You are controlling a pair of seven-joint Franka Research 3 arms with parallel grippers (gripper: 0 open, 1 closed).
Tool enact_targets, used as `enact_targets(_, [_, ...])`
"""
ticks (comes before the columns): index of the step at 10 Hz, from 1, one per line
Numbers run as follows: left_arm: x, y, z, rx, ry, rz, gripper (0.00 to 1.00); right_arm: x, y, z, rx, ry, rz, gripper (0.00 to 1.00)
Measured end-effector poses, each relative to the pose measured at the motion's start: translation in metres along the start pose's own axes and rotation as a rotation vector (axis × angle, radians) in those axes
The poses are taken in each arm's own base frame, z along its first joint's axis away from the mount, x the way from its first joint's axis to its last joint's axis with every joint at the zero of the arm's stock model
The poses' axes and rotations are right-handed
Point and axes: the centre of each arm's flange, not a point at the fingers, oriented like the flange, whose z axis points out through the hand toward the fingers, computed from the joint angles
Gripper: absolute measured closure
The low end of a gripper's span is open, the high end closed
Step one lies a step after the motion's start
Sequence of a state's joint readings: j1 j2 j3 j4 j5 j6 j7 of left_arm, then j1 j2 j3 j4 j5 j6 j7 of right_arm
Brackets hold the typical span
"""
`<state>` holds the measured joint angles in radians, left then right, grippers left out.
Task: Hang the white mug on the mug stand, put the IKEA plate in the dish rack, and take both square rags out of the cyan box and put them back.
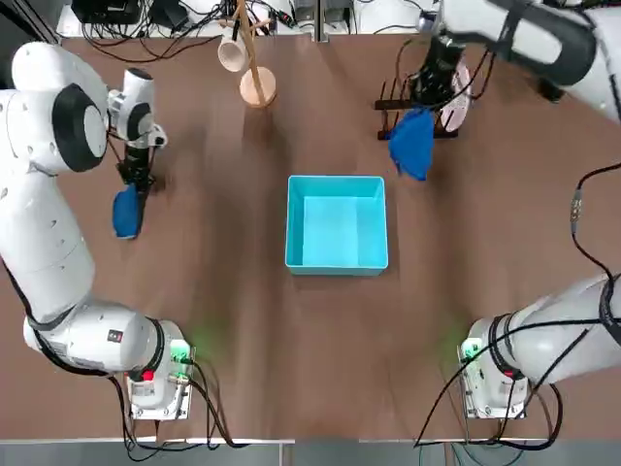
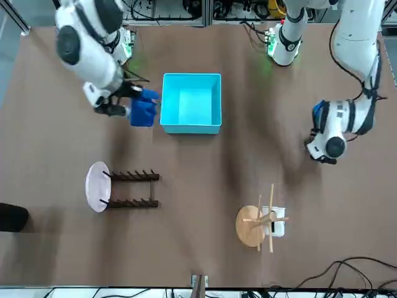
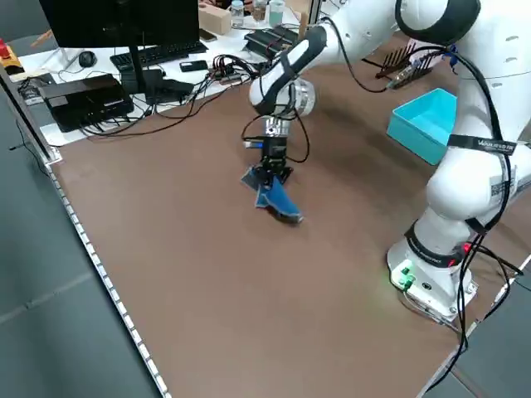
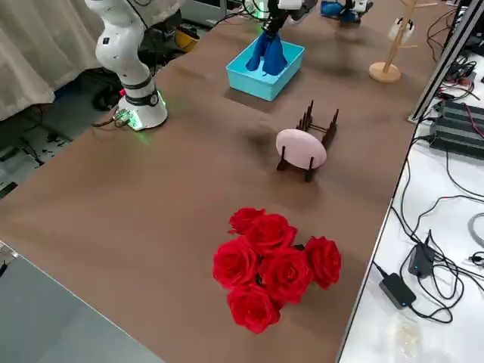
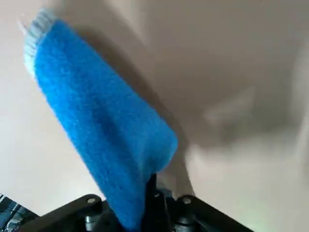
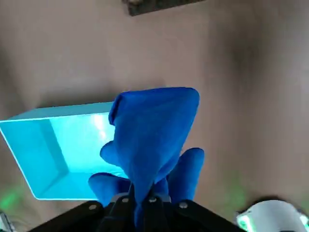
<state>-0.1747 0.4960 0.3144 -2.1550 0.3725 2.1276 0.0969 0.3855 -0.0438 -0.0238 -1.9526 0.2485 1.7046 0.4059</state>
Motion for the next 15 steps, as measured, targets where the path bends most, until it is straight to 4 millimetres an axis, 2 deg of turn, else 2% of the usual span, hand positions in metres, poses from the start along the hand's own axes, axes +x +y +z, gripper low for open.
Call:
enact_targets(2, [0.0,0.004,-0.013,0.005,0.018,0.01,0.93,0.032,0.08,-0.014,0.006,0.011,-0.083,0.96])
enact_targets(3, [-0.004,0.01,-0.031,0.005,0.028,0.02,0.93,0.046,0.127,-0.021,0.002,0.022,-0.12,0.96])
enact_targets(4, [-0.011,0.022,-0.057,0.007,0.042,0.042,0.93,0.055,0.168,-0.024,-0.005,0.028,-0.147,0.96])
enact_targets(5, [-0.019,0.036,-0.087,0.012,0.066,0.066,0.93,0.063,0.2,-0.023,-0.012,0.03,-0.174,0.96])
enact_targets(8, [-0.047,0.091,-0.165,-0.042,0.15,0.113,0.93,0.089,0.268,0.003,-0.007,0.054,-0.254,0.96])
enact_targets(10, [-0.073,0.138,-0.215,-0.091,0.207,0.12,0.93,0.1,0.307,0.044,-0.02,0.087,-0.313,0.96])
enact_targets(13, [-0.124,0.227,-0.302,-0.152,0.284,0.107,0.93,0.093,0.362,0.088,-0.04,0.131,-0.375,0.96])
enact_targets(15, [-0.15,0.287,-0.34,-0.177,0.331,0.111,0.93,0.086,0.391,0.129,-0.055,0.157,-0.391,0.96])
